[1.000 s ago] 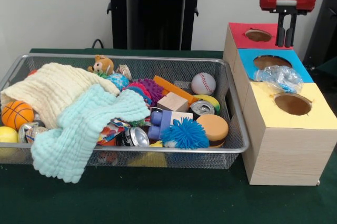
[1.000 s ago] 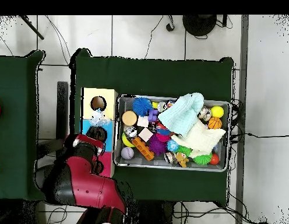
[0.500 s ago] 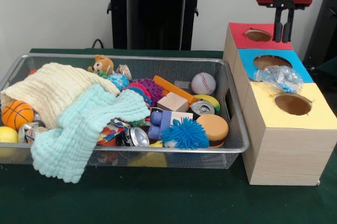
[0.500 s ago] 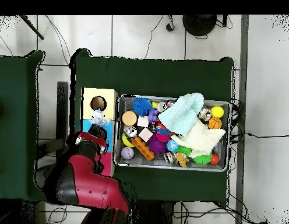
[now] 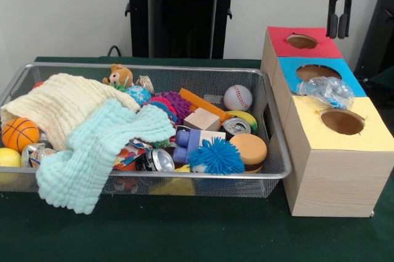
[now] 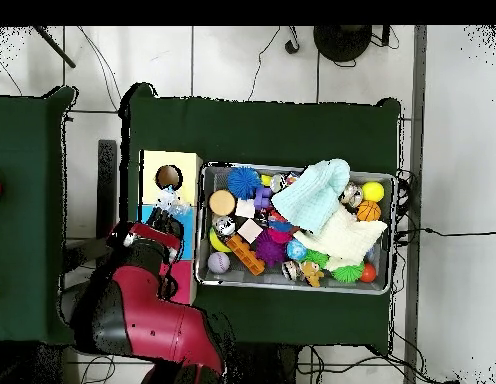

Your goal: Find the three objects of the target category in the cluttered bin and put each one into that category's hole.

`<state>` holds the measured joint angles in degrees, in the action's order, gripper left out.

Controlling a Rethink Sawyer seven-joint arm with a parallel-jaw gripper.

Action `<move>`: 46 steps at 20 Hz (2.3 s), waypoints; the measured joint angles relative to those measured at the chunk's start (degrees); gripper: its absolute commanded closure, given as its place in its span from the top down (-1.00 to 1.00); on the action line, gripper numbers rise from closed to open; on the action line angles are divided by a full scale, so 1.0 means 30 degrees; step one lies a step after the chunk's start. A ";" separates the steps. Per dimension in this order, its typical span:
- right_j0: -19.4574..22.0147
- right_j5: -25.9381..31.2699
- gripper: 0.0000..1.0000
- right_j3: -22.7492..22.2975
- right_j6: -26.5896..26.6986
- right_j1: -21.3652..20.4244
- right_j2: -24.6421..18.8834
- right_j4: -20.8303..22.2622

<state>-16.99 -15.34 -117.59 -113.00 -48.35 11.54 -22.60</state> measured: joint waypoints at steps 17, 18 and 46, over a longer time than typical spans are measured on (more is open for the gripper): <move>0.0668 -0.1242 -1.00 0.1041 0.0000 0.1197 -0.0011 0.1337; 0.0670 -0.1422 -1.00 0.1110 0.0000 0.1295 -0.0008 0.1333; 0.0373 -0.5011 -1.00 0.2331 0.0000 0.3765 0.0276 0.1333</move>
<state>-15.87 -30.37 -110.60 -113.00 -37.05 12.37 -18.60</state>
